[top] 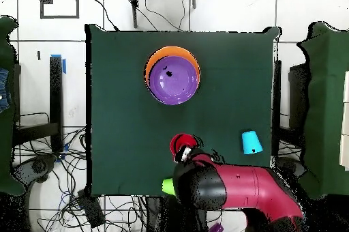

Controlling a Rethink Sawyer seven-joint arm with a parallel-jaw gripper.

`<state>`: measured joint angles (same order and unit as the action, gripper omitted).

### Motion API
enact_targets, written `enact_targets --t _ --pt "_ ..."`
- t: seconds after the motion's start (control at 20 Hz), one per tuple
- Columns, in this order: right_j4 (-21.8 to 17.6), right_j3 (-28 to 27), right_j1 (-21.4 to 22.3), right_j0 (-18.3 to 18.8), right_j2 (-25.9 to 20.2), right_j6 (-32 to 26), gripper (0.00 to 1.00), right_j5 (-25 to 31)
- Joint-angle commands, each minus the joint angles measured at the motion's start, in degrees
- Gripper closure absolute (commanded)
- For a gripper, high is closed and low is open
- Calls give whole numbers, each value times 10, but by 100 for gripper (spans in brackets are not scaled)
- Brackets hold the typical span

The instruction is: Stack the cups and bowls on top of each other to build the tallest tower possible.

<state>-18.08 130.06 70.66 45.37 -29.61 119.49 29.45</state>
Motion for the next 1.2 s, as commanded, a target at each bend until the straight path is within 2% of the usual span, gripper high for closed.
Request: enact_targets --t 0.05,0.15,0.3,0.45,0.5,0.7,0.95,1.2 --pt "-21 86 -21 16 -1 -45 100 20" --pt "-18 69 -27 22 -14 -52 100 20" --pt "-14 -17 -62 6 -15 -42 100 76" --pt "-38 -79 -99 -3 -26 -62 100 83" --pt "-54 -102 -104 -4 -28 -78 100 95" --pt "-64 -135 -100 9 -25 -97 100 128" --pt "-77 -146 -123 80 -45 -161 100 118" --pt "-102 -183 -164 156 -92 -256 100 158"
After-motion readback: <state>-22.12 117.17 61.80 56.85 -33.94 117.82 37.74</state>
